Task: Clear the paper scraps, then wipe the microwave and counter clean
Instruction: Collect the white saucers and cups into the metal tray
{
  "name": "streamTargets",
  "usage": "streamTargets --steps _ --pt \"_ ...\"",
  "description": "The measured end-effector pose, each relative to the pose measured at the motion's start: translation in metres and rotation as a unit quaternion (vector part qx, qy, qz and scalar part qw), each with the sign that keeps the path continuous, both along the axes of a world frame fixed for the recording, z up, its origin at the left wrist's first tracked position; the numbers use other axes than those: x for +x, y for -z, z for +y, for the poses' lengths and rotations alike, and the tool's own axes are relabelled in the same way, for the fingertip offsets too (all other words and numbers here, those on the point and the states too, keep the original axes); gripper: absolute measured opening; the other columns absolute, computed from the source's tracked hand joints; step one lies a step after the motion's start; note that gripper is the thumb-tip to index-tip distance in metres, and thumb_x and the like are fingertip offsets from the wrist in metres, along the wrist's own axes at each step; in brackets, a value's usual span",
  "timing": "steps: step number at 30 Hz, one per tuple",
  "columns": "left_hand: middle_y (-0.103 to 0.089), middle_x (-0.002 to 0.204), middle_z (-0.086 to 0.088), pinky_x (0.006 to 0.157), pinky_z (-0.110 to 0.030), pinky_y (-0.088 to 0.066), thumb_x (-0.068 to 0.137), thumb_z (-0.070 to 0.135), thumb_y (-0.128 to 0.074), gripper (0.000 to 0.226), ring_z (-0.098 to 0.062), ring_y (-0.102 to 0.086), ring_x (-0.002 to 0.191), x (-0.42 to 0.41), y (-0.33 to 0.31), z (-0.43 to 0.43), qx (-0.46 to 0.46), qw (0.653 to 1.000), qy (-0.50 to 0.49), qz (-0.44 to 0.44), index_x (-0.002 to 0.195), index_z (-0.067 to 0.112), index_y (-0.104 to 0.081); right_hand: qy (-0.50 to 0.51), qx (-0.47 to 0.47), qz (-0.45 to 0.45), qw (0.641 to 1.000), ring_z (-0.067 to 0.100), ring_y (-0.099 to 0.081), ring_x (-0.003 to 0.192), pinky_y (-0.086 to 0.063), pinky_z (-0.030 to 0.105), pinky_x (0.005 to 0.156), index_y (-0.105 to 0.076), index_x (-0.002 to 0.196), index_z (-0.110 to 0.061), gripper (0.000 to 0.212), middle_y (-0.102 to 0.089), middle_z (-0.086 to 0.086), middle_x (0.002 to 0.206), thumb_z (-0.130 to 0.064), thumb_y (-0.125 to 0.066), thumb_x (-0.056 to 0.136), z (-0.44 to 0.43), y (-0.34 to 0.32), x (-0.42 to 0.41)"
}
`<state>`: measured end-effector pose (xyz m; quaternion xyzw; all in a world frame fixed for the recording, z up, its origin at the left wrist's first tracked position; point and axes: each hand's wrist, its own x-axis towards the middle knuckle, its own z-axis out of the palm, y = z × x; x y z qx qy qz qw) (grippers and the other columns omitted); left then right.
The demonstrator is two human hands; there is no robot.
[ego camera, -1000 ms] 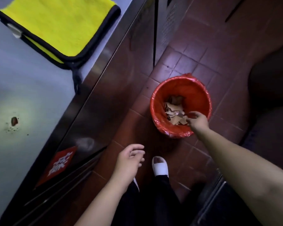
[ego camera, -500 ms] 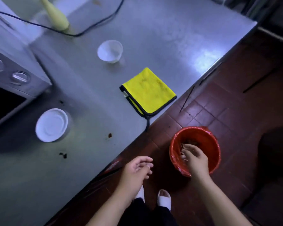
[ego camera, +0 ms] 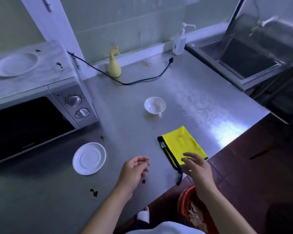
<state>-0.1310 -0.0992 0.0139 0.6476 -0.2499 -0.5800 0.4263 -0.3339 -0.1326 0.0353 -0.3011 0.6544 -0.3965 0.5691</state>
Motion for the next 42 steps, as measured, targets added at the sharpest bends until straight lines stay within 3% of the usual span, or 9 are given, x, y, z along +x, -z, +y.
streamTargets --steps 8,12,15,20,23,26,30,34,42 --pt "-0.072 0.089 -0.005 0.071 -0.028 -0.052 0.092 0.001 -0.057 0.020 -0.016 -0.064 0.078 0.041 -0.005 -0.004 0.029 0.997 -0.074 -0.016 0.094 0.014 -0.073 -0.050 0.043 -0.015 0.998 0.023 -0.064 0.079 -0.055 0.034 0.070 -0.066 0.106 -0.009 0.015 -0.066 0.009 0.095 -0.006 -0.063 0.092 -0.086 0.008 0.042" --pt "-0.074 0.090 -0.009 0.068 -0.029 -0.051 0.092 -0.003 -0.058 0.019 -0.018 -0.064 0.075 0.047 -0.013 0.009 0.044 0.989 -0.141 -0.009 0.098 0.007 -0.073 -0.053 0.067 0.003 0.996 0.028 -0.055 0.103 -0.058 0.046 0.079 -0.053 0.129 -0.008 0.044 -0.055 0.012 0.116 -0.014 -0.072 0.089 -0.151 0.028 0.060" --pt "-0.073 0.086 -0.013 0.064 -0.030 -0.051 0.091 -0.006 -0.059 0.017 -0.020 -0.065 0.070 0.055 -0.020 0.013 0.051 0.982 -0.179 -0.011 0.095 0.004 -0.072 -0.055 0.081 0.006 0.995 0.028 -0.050 0.099 -0.057 0.053 0.085 -0.039 0.144 -0.010 0.062 -0.047 0.015 0.116 -0.015 -0.071 0.091 -0.209 0.047 0.069" --pt "-0.073 0.082 -0.013 0.055 -0.025 -0.051 0.093 -0.011 -0.055 0.018 -0.022 -0.063 0.065 0.056 -0.023 0.002 0.067 0.971 -0.227 -0.011 0.095 -0.001 -0.070 -0.101 0.114 0.005 0.988 0.030 -0.059 0.078 -0.060 0.040 0.050 -0.056 0.117 -0.003 0.029 -0.052 0.016 0.094 -0.013 -0.066 0.091 -0.275 0.076 0.081" --pt "-0.074 0.083 -0.014 0.057 -0.026 -0.052 0.093 -0.010 -0.055 0.018 -0.022 -0.064 0.066 0.050 -0.025 -0.001 0.075 0.970 -0.232 0.002 0.097 0.000 -0.070 -0.123 0.114 0.020 0.986 0.027 -0.057 0.056 -0.057 0.037 0.045 -0.060 0.100 -0.002 0.013 -0.052 0.015 0.078 -0.002 -0.061 0.087 -0.282 0.099 0.088" --pt "-0.075 0.086 -0.012 0.058 -0.026 -0.053 0.094 -0.008 -0.055 0.019 -0.020 -0.066 0.066 0.046 -0.026 0.007 0.090 0.968 -0.233 0.010 0.099 0.002 -0.070 -0.113 0.121 0.022 0.986 0.027 -0.057 0.046 -0.058 0.040 0.048 -0.059 0.090 -0.001 0.009 -0.054 0.017 0.072 0.002 -0.055 0.083 -0.282 0.109 0.096" --pt "-0.077 0.091 -0.012 0.057 -0.024 -0.053 0.094 -0.005 -0.056 0.019 -0.019 -0.067 0.069 0.050 -0.025 0.029 0.097 0.963 -0.251 0.001 0.100 0.005 -0.071 -0.104 0.118 0.039 0.987 0.033 -0.065 0.053 -0.057 0.056 0.073 -0.062 0.091 -0.004 0.020 -0.060 0.017 0.074 0.004 -0.048 0.079 -0.277 0.105 0.103" --pt "-0.076 0.093 -0.014 0.060 -0.024 -0.055 0.094 -0.003 -0.058 0.017 -0.018 -0.068 0.070 0.057 -0.029 0.055 0.083 0.957 -0.276 0.012 0.102 0.004 -0.071 -0.131 0.098 0.005 0.987 0.030 -0.065 0.061 -0.057 0.031 0.044 -0.063 0.088 -0.002 0.016 -0.060 0.016 0.074 0.007 -0.051 0.083 -0.237 0.076 0.110" --pt "-0.068 0.102 -0.004 0.070 -0.030 -0.056 0.095 0.009 -0.062 0.018 -0.016 -0.065 0.083 0.105 -0.050 0.131 -0.035 0.941 -0.334 0.034 0.111 0.014 -0.067 -0.356 0.034 -0.077 0.931 0.023 -0.069 0.064 -0.058 0.034 0.059 -0.076 0.079 -0.013 0.024 -0.070 0.009 0.072 0.002 -0.058 0.086 -0.032 0.004 0.168"
